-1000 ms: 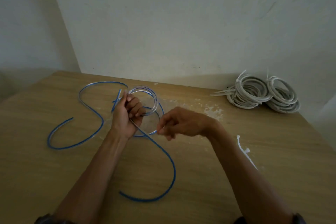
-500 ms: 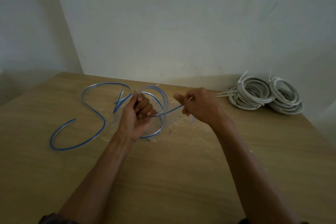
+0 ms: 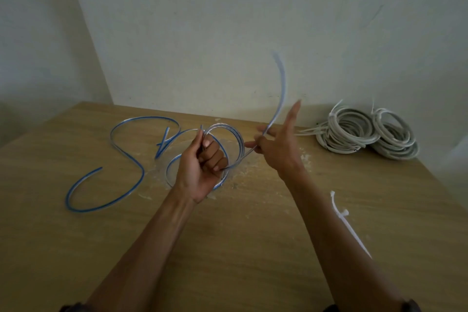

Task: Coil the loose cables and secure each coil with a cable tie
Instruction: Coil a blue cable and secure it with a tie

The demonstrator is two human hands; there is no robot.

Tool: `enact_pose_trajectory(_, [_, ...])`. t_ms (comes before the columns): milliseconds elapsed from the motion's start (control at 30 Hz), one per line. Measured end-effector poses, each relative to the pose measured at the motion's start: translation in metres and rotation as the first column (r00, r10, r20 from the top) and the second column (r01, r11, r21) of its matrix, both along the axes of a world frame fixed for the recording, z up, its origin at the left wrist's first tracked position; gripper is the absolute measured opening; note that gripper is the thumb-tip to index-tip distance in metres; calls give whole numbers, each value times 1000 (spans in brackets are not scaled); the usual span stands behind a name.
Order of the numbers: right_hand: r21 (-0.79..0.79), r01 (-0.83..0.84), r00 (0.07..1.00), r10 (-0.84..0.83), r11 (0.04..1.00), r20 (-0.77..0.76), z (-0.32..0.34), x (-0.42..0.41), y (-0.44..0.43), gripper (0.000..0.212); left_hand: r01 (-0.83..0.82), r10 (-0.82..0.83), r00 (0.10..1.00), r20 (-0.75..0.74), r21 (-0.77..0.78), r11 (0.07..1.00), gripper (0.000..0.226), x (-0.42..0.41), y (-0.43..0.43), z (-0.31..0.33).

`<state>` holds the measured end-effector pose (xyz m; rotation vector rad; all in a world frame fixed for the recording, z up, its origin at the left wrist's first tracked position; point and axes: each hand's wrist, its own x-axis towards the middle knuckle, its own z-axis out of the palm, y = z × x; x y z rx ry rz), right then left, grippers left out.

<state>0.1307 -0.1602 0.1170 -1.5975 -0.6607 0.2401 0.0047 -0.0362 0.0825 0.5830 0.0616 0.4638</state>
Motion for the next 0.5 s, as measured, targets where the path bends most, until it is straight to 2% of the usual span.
enact_pose_trajectory(33, [-77,-3,981,18,997,195,-2,1,0,112,8,-8,1000,-8,0,1000,47,0,0,-1])
enact_pose_trajectory(67, [-138,-18,942,63,990,328,-2,2,-1,105,20,-20,1000,-13,-8,1000,46,0,1,-2])
enact_pose_trajectory(167, [-176,-93,854,170,980,492,5,7,-2,58,92,-92,996,-2,-36,995,46,-5,7,-3])
enact_pose_trajectory(200, [-191,-107,829,193,976,525,6,7,-4,51,123,-123,992,-2,-27,992,48,-7,7,-2])
enact_pose_trajectory(300, [-249,-208,756,316,946,573,1,4,-5,51,208,-207,978,-40,31,978,56,-11,2,-1])
enact_pose_trajectory(367, [-327,-259,743,404,909,534,-3,1,-3,56,271,-264,961,-81,87,959,54,-11,0,-3])
enact_pose_trajectory(433, [-376,-227,705,418,898,573,-7,2,1,63,288,-268,954,-133,166,943,42,-10,2,-6])
enact_pose_trajectory(500, [-370,-152,665,372,916,647,-12,2,5,61,254,-210,959,-192,243,936,30,-8,3,-6])
